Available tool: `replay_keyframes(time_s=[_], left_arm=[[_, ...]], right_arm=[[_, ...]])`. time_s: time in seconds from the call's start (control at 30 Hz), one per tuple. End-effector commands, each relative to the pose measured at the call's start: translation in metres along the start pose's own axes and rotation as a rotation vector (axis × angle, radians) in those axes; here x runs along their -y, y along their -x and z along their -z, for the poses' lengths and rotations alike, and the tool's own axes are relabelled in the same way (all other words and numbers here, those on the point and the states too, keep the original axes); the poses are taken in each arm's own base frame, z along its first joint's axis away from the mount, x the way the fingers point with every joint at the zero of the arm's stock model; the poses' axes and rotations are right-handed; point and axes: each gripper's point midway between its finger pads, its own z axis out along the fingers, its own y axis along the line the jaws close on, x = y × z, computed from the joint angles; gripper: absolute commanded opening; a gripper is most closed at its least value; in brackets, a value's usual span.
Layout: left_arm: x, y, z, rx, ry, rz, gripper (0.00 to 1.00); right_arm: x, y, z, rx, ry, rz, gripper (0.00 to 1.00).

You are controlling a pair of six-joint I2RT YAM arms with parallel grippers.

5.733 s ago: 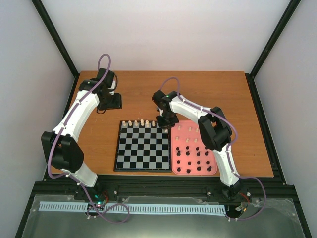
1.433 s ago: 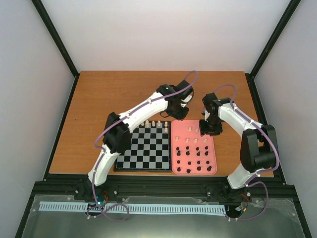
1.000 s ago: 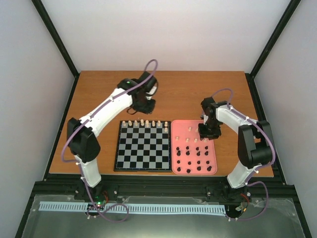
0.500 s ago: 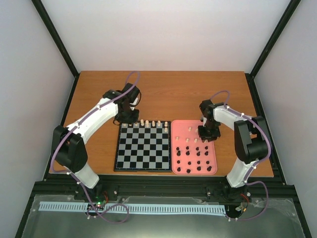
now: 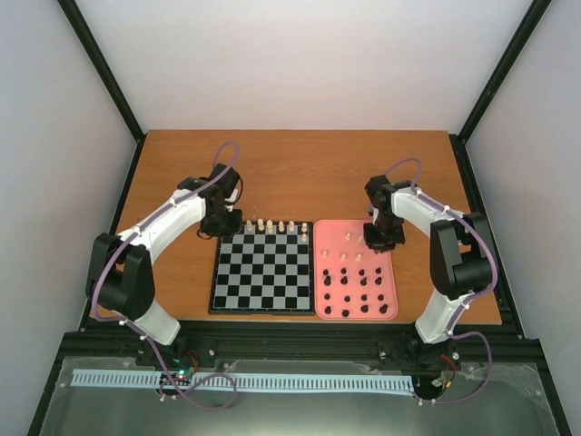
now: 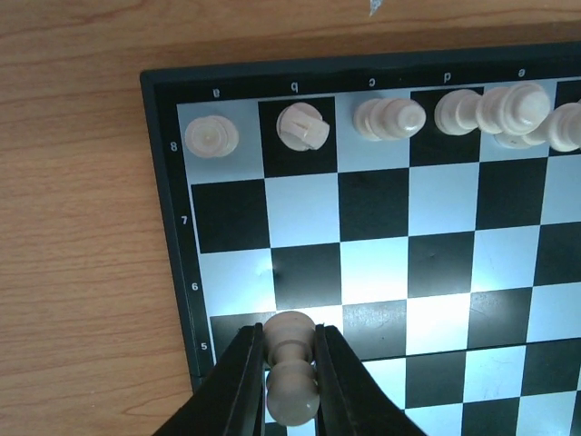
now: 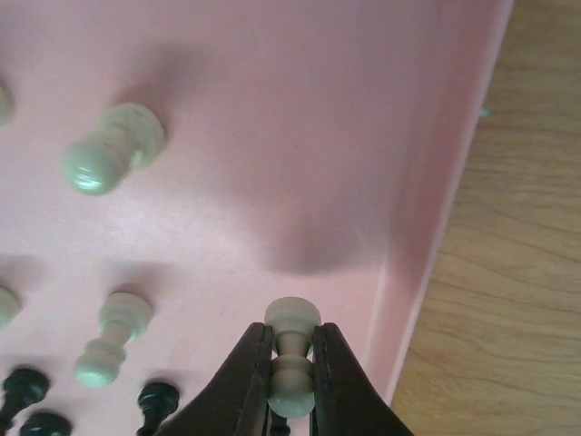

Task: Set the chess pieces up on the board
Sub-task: Pick up the chess piece from the storage box.

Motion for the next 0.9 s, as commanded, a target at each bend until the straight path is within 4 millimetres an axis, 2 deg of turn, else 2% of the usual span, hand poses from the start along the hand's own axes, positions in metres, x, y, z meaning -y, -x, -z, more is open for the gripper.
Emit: replay_keyframes(time_s=[0.0,0.13,0.3,0.6,0.87], left_arm=[[0.001,0.000,-0.002,0.026,-0.052,0.048,0.07],[-0.002,-0.006,-0.014,0.012,-0.046,0.065,0.07],[-0.011,-0.008,-0.029,0.002,-0.044,0.105,0.07],[-0.023,0.003,-0.043,0.030,0.007,0.130,0.07],[-0.032,0.010,-0.058,0.018,0.027,0.134,0.07]], right_arm=[[-0.005,0.013,0.031,0.051,-0.026,0.020,0.03],[-0.027,0.020,0.059,0.091,-0.018,0.062,0.03],[-0.067,0.026,0.081,0.125,0.000,0.140,0.03],[-0.131,0.035,0.094,0.150,0.062,0.260,0.03],[-0.164,0.044,0.102,0.165,0.080,0.328,0.03]])
